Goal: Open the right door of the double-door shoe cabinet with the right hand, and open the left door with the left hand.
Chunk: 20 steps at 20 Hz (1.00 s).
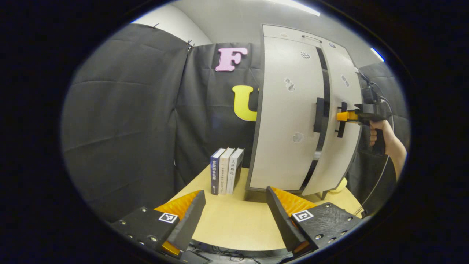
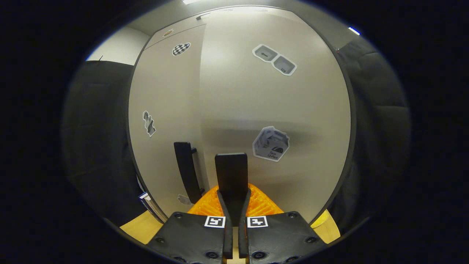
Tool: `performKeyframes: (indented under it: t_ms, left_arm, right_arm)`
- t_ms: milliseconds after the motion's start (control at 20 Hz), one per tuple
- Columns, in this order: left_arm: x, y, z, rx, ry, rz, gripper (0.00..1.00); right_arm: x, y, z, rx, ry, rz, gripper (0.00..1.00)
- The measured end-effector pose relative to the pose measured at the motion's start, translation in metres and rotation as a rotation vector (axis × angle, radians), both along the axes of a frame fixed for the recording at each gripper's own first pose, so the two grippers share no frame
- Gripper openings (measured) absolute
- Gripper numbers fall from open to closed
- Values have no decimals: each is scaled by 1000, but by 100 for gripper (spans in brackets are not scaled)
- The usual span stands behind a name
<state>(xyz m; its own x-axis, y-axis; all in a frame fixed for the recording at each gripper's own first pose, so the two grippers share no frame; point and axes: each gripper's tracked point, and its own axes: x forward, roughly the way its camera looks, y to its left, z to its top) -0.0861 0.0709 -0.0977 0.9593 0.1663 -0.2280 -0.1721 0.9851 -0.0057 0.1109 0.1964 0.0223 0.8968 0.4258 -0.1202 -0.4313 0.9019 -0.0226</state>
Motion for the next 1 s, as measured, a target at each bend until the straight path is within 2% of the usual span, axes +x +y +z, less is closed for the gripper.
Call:
performKeyframes:
  t_ms: [50, 100, 250, 450, 700, 1000]
  left_arm:
    - [0, -1, 1, 5, -1, -2, 97]
    - [-1, -1, 3, 12, -3, -3, 97]
    - [-3, 1, 7, 27, -12, 11, 97]
    - [2, -8, 9, 25, -15, -12, 97]
    - [7, -24, 11, 53, -25, -48, 96]
    - [13, -33, -1, 18, -4, -68, 99]
  right_arm:
    - [-5, -3, 0, 4, 4, 10, 5]
    - [-10, -7, -1, 7, 6, 18, 8]
    - [-24, -19, -1, 13, 12, 34, 7]
    - [-40, -35, -2, 16, 19, 46, 8]
    - [-57, -57, -3, 14, 24, 43, 8]
    - [-76, -95, -1, 19, 41, 17, 7]
